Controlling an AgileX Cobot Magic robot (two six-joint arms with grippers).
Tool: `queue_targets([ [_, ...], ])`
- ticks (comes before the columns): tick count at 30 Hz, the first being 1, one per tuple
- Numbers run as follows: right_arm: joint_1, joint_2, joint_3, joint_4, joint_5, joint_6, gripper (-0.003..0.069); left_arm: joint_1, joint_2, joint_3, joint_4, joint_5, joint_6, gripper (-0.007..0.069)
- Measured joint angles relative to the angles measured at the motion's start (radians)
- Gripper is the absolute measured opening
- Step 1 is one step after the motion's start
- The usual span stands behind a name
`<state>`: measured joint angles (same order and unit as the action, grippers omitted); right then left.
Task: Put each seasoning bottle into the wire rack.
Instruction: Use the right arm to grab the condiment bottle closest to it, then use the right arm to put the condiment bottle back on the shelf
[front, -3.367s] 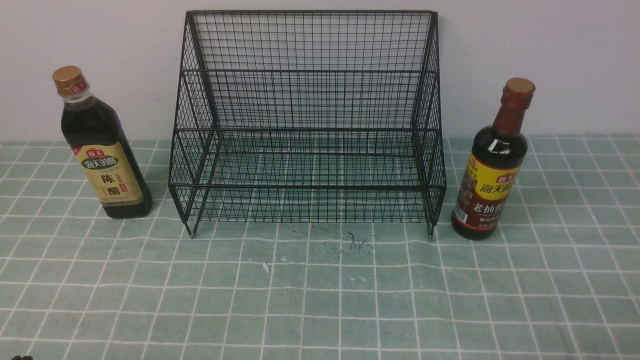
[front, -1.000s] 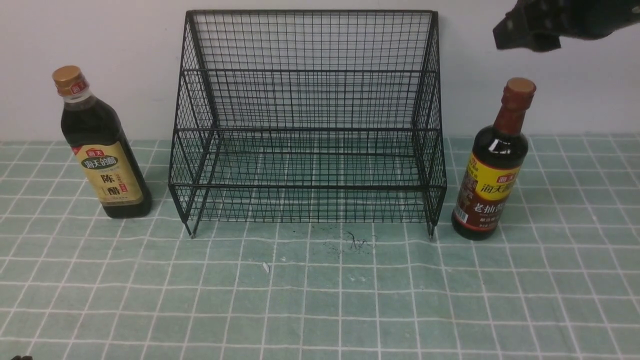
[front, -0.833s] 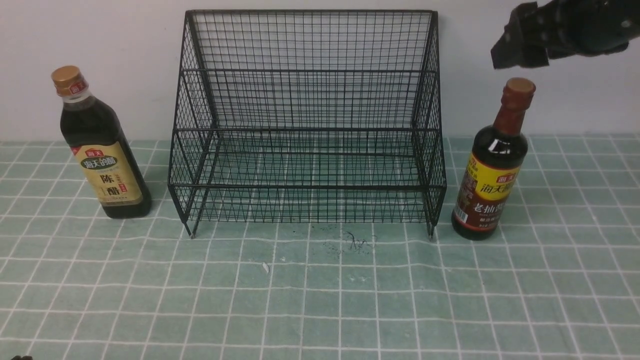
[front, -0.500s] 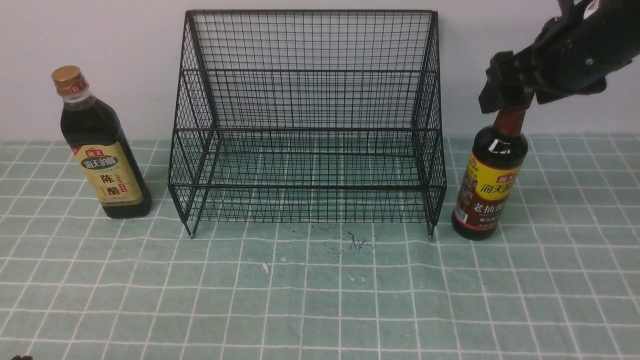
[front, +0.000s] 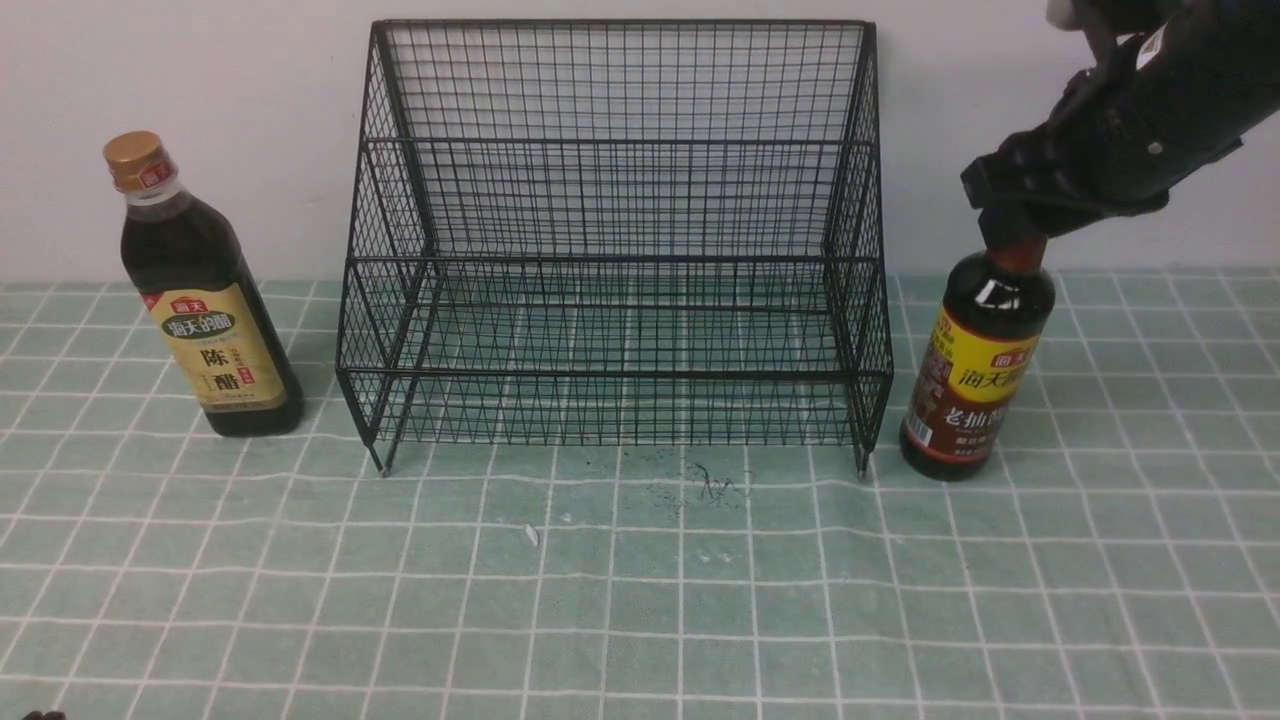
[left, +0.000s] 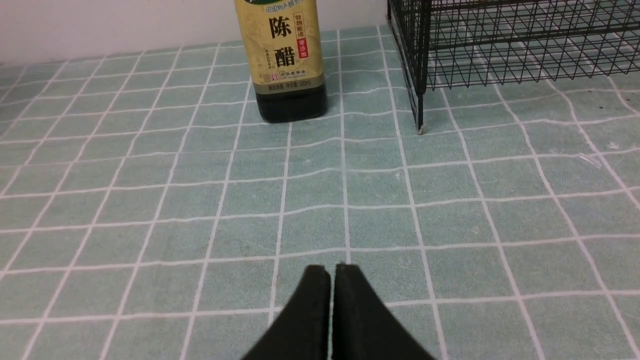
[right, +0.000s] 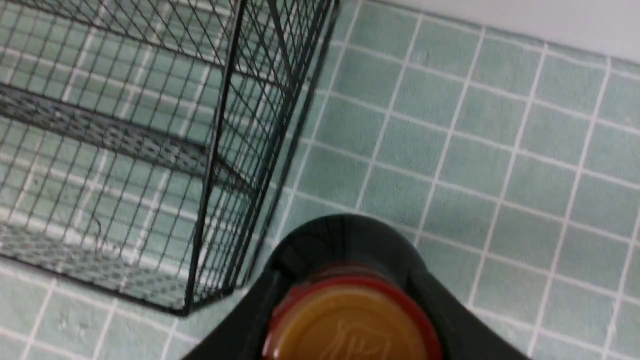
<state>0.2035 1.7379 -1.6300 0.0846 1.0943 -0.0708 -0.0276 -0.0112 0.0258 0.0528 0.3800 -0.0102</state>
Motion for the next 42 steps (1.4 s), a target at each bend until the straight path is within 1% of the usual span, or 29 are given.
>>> queue_targets([
  [5,0.0,-0.04,-0.073,-0.011,0.137,0.001,0.0283,0.0,0.0,0.0,0.0,0.0,0.0,-0.0006],
  [8,0.0,-0.096,-0.159,-0.006,0.214,0.001,0.0283,0.0,0.0,0.0,0.0,0.0,0.0,-0.0006],
  [11,0.0,-0.131,-0.232,0.007,0.228,0.001,0.0283,0.0,0.0,0.0,0.0,0.0,0.0,-0.0006],
  [16,0.005,-0.158,-0.337,0.069,0.235,-0.033,0.0283,0.0,0.0,0.0,0.0,0.0,0.0,-0.0006],
  [18,0.03,-0.158,-0.361,0.112,0.235,-0.059,0.0283,0.0,0.0,0.0,0.0,0.0,0.0,-0.0006],
  [22,0.09,-0.144,-0.369,0.157,0.239,-0.087,0.0283,0.0,0.0,0.0,0.0,0.0,0.0,-0.0006],
  [25,0.147,-0.114,-0.369,0.164,0.215,-0.109,0.0283,0.0,0.0,0.0,0.0,0.0,0.0,-0.0006],
  [29,0.185,-0.051,-0.369,0.147,0.165,-0.112,0.0282,0.0,0.0,0.0,0.0,0.0,0.0,-0.0006],
  [32,0.189,-0.017,-0.368,0.127,0.142,-0.113,0.0282,0.0,0.0,0.0,0.0,0.0,0.0,-0.0006],
  [34,0.189,0.009,-0.368,0.111,0.078,-0.116,0.0282,0.0,0.0,0.0,0.0,0.0,0.0,-0.0006],
  [36,0.189,0.014,-0.368,0.102,0.053,-0.117,0.0282,0.0,0.0,0.0,0.0,0.0,0.0,-0.0006],
  [42,0.19,0.022,-0.369,0.108,-0.035,-0.119,0.0282,0.0,0.0,0.0,0.0,0.0,0.0,-0.0006],
])
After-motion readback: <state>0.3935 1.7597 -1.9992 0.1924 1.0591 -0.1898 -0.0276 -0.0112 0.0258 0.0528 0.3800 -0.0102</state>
